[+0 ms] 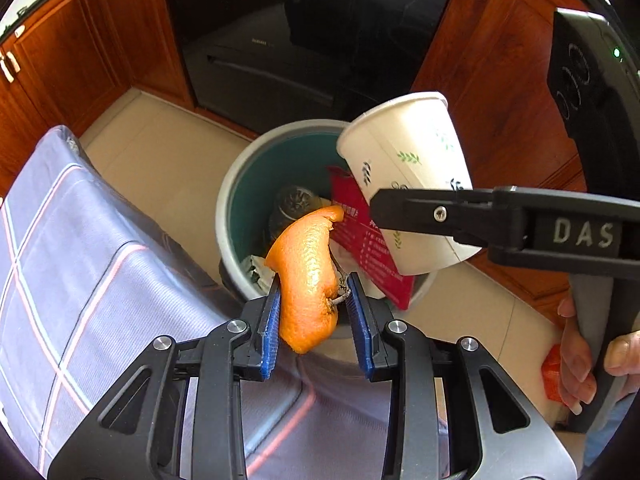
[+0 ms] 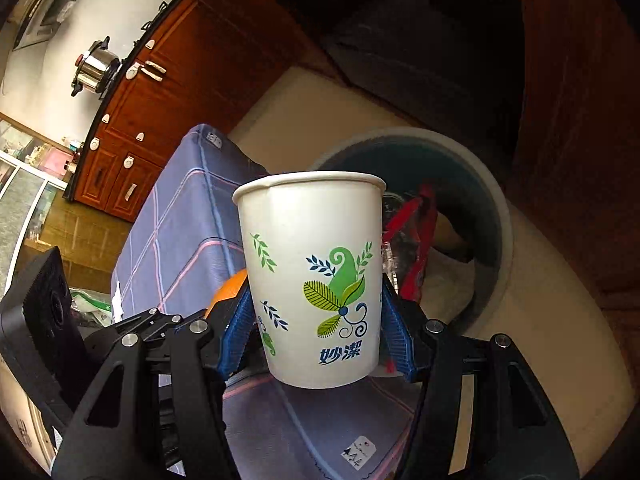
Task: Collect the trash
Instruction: 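Carry cup and peel over the teal bin and open both grippers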
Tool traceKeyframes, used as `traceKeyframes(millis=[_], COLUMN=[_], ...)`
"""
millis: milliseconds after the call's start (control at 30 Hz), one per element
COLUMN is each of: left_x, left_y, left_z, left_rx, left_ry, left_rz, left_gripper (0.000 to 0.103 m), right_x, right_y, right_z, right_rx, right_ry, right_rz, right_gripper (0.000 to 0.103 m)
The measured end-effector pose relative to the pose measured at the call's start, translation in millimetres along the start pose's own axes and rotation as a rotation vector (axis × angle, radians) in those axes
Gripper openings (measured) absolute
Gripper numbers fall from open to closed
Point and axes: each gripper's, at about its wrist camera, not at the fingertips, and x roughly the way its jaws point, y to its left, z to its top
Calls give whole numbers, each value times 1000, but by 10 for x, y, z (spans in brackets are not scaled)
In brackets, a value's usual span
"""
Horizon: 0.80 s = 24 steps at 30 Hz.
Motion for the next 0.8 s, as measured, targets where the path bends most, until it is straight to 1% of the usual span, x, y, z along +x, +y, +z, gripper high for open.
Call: traceKeyframes(millis=[167,300,400,433,467,500,533,567,600,667,733,800], left_x=[178,294,353,361,369,371,369,354,354,347,302,250], left_y=[-11,-32,-42,-60,-64,-67,-66,-76,-73,-81,-99,-96], left_z=[78,102,93,80,72,68,62,64,68,65,43,15], left_rx=[7,11,14,17,18,19,21,26,34,53,71,76], left_ry=[29,49,62,66,67,65,63,61,62,58,40,30], left_rz=[-10,-19,-19,-17,-13,-6,6,23,43,95,139,160], left_gripper=[35,36,42,47,56,63,70,74,78,90,94,95], right_x=[91,128,135,137,146,148,148,145,139,119,81,24], right_y=[-202,-292,-306,-297,-293,-285,-278,-260,-250,-242,-213,-176], right_z=[15,33,55,60,67,74,78,83,78,68,51,20], right_rx=[19,21,16,12,9,9,17,30,42,61,70,62], right_ry=[14,22,17,16,16,18,22,22,19,20,8,-10], right_rz=[-60,-88,-95,-96,-97,-96,-94,-91,-87,-78,-76,-87], right_gripper=[56,57,57,58,61,67,81,87,87,90,91,93])
